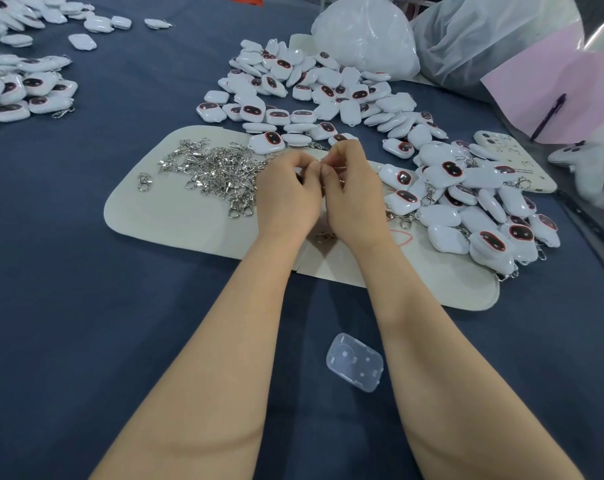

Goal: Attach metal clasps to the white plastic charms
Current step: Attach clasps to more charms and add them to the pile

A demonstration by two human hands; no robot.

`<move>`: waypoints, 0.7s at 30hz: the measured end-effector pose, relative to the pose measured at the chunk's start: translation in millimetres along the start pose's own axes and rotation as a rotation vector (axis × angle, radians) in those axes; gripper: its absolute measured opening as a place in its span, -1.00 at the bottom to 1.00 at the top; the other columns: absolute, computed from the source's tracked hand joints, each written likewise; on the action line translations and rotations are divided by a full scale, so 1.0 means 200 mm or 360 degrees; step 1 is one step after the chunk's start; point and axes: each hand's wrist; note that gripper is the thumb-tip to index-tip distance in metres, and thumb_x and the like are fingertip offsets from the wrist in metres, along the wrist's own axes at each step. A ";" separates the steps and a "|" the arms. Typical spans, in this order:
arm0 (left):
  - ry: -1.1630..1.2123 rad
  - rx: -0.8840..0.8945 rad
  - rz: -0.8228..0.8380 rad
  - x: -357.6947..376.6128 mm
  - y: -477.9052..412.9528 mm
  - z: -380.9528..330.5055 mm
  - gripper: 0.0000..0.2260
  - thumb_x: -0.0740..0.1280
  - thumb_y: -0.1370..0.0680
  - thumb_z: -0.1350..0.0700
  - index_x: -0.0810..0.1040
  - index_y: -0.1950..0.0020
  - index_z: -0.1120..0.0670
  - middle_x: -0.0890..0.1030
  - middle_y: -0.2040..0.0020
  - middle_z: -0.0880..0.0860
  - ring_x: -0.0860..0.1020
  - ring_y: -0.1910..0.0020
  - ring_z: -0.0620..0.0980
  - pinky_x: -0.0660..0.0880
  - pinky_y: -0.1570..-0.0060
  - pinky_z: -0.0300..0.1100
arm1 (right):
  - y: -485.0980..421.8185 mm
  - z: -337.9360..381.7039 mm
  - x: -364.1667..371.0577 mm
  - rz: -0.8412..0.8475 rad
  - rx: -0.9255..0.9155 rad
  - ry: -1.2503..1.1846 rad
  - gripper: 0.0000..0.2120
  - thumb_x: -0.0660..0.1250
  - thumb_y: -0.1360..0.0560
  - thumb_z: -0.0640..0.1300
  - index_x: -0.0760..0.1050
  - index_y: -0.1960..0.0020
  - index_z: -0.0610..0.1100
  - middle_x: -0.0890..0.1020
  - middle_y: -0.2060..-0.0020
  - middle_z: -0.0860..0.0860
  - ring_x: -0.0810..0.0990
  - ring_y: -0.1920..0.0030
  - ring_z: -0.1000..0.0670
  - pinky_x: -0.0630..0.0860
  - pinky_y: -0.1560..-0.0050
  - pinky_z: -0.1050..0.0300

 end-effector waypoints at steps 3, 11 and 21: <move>0.0005 -0.0001 0.0020 0.00 0.00 0.00 -0.90 0.27 -0.57 0.15 0.54 0.12 0.04 0.52 0.20 -0.08 0.43 0.22 -0.12 0.21 0.25 -0.40 | 0.00 0.00 0.00 -0.0023 0.0019 0.0023 -0.88 0.19 -0.54 -0.34 0.36 0.05 -0.13 0.54 0.14 -0.02 0.52 0.10 -0.05 0.42 0.07 0.18; -0.0156 0.0074 0.0033 0.01 0.00 0.02 -0.87 0.24 -0.58 0.13 0.58 0.05 0.09 0.60 0.08 0.02 0.46 0.17 -0.05 0.28 0.21 -0.29 | -0.01 -0.01 0.00 -0.0045 0.0058 0.0086 -0.92 0.22 -0.53 -0.31 0.39 0.06 -0.16 0.53 0.17 -0.02 0.49 0.15 -0.01 0.40 0.12 0.19; -0.0448 0.0222 0.0001 0.00 0.01 0.03 -0.89 0.23 -0.58 0.14 0.54 -0.02 0.08 0.53 -0.05 0.02 0.38 0.14 -0.07 0.21 0.20 -0.22 | -0.02 -0.02 0.00 0.0044 0.0023 0.0240 -0.91 0.21 -0.54 -0.29 0.37 0.07 -0.11 0.51 0.16 0.00 0.46 0.17 0.03 0.30 0.20 0.26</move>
Point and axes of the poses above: each hand's wrist, its own y-axis away from the middle knuckle, its own x-axis out of the palm, z = x × y
